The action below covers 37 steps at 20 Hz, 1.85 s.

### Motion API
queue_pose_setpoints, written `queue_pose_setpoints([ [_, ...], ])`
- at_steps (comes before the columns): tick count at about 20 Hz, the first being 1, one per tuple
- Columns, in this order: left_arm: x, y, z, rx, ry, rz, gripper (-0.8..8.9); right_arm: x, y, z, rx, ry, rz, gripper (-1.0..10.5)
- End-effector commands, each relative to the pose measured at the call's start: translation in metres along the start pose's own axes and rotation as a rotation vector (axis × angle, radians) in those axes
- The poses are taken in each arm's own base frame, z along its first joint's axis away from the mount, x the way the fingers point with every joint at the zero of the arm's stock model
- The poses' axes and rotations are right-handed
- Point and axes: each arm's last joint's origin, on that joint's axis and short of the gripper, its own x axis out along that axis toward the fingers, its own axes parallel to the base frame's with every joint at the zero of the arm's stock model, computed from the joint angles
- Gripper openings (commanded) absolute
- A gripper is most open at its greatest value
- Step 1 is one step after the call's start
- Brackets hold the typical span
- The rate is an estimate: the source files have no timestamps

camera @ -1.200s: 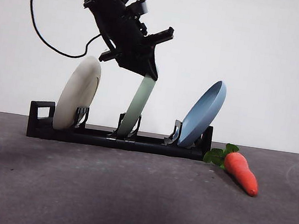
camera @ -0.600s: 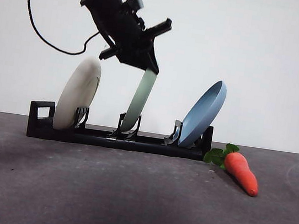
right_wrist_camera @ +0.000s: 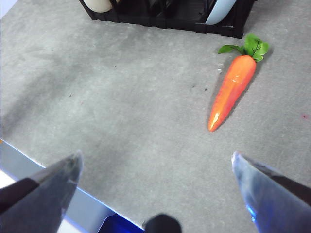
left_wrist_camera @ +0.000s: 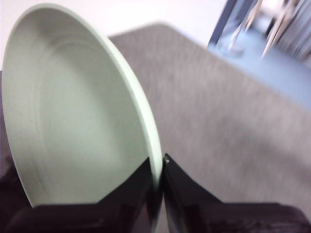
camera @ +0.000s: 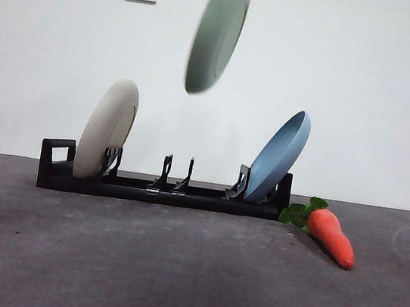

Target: Take the green plate from the plate rack,put the plate on the table,take the carrot from the table,put the carrot in the plate

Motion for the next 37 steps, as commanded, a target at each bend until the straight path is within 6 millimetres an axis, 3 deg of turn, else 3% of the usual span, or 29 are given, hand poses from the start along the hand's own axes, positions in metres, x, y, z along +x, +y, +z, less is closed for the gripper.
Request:
queue_pose_setpoints([
  [1,-0.023,-0.033,-0.004,0.270,0.090,0.135,-0.07,-0.001,0.001,0.001,-0.006,-0.006,-0.001,6.5],
  [3,-0.034,-0.057,-0.015,0.344,0.198,0.145,-0.07,-0.001,0.001,0.001,-0.005,-0.005,-0.001,6.5],
  [6,-0.034,-0.071,-0.036,0.408,0.381,0.175,-0.06,-0.001,0.001,0.001,-0.005,-0.006,0.000,6.5],
  [10,-0.009,-0.091,-0.079,0.503,0.505,0.207,-0.06,-0.001,0.001,0.001,-0.006,-0.005,0.000,6.5],
  [16,0.037,-0.107,-0.167,0.650,0.587,0.214,-0.06,0.000,0.000,0.001,-0.004,-0.003,0.000,6.5],
  [19,0.047,-0.107,-0.206,0.732,0.636,0.217,-0.06,0.002,-0.001,0.002,0.000,0.005,0.001,6.5],
  [22,0.053,-0.106,-0.232,0.760,0.626,0.207,-0.06,0.005,-0.002,0.003,0.006,0.017,0.006,6.5],
  [28,0.064,-0.112,-0.251,0.803,0.612,0.177,-0.06,0.012,-0.006,0.005,0.023,0.049,0.009,6.5],
  [32,0.081,-0.109,-0.274,0.828,0.715,0.161,0.04,0.016,-0.008,0.006,0.031,0.066,0.012,6.5],
  [33,0.082,-0.109,-0.276,0.829,0.727,0.160,0.33,0.016,-0.008,0.006,0.031,0.066,0.012,6.5],
  [36,0.083,-0.111,-0.272,0.805,0.696,0.164,2.92,0.016,-0.008,0.006,0.032,0.066,0.012,6.5],
  [37,0.084,-0.111,-0.271,0.804,0.693,0.165,3.14,0.016,-0.008,0.006,0.032,0.066,0.012,6.5],
])
